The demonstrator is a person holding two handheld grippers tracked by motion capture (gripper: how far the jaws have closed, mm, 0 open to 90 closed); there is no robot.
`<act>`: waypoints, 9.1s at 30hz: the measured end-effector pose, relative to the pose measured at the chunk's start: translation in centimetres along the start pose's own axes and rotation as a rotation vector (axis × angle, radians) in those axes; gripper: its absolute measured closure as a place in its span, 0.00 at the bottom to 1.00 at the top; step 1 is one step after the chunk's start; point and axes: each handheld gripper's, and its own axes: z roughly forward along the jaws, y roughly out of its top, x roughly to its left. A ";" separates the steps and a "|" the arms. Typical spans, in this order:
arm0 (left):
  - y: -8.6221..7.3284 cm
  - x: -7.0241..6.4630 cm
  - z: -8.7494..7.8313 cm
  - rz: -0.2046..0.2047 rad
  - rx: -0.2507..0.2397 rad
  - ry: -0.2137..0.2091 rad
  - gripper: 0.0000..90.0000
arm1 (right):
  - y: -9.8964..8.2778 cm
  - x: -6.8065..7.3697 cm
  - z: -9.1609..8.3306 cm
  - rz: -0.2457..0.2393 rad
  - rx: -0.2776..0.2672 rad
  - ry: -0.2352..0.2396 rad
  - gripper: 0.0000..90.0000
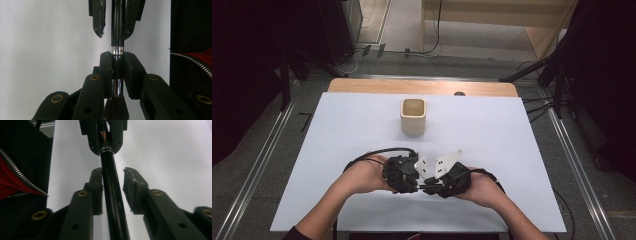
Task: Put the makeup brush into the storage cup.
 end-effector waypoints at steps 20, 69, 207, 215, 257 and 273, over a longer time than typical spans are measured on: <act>-0.4 0.3 -0.2 -0.009 -0.038 -0.049 0.78 | 0.0 0.3 -0.1 -0.025 -0.001 0.034 0.88; -6.3 3.0 -2.8 -0.522 -0.452 -0.008 0.34 | -2.7 0.4 -3.9 0.324 -0.105 -0.204 0.88; -5.8 2.3 0.5 -0.993 -0.930 -0.143 0.77 | -2.6 5.7 4.3 0.757 -0.867 -0.347 0.88; -5.9 2.4 0.6 -0.990 -0.915 -0.152 0.79 | -2.6 5.6 4.4 0.759 -0.852 -0.344 0.88; -6.7 2.8 -0.4 -0.949 -0.842 -0.144 0.87 | -0.1 4.1 3.3 0.646 -0.569 -0.314 0.37; -7.0 2.9 -1.3 -0.897 -0.791 -0.068 0.86 | 2.2 2.0 2.6 0.573 -0.415 -0.166 0.28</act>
